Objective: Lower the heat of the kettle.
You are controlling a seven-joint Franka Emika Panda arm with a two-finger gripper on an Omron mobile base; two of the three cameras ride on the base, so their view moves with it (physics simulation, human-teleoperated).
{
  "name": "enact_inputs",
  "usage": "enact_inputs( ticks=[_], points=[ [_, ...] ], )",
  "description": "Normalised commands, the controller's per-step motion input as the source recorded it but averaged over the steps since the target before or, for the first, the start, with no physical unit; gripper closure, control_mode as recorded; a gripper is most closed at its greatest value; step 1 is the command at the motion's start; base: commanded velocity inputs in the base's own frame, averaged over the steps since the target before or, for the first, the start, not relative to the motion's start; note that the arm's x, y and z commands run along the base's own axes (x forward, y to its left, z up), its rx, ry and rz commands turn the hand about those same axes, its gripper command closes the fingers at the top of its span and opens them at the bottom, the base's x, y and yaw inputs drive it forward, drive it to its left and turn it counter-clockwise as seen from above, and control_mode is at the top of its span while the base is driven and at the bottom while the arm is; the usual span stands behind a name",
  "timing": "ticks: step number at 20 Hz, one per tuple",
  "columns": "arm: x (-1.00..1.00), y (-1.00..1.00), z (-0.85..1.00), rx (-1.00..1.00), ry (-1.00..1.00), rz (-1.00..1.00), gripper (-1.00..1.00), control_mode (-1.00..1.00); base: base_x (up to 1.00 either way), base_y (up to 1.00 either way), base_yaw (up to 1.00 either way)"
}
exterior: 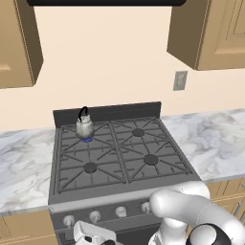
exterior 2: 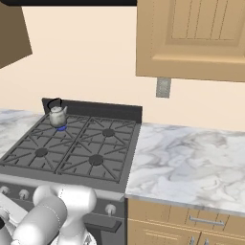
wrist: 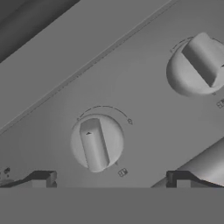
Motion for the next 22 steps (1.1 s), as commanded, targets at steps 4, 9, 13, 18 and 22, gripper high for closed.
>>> enact_inputs(
  ticks=[4, 9, 13, 18, 22],
  points=[
    [0.02, 0.0, -0.09, 0.0, 0.0, 0.0, -1.0, -1.0, 0.0, 0.0, 0.0],
    [0.01, 0.0, -0.15, 0.0, 0.0, 0.0, -1.0, -1.0, 0.0, 0.0, 0.0],
    [0.05, 0.0, -0.06, 0.0, 0.0, 0.0, -1.0, -1.0, 0.0, 0.0, 0.0],
    [0.02, 0.0, 0.0, 0.0, 0.0, 0.0, -1.0, -1.0, 0.0, 0.0, 0.0],
    [0.0, 0.0, 0.0, 0.0, 0.0, 0.0, -1.0, -1.0, 0.0, 0.0, 0.0]
  ],
)
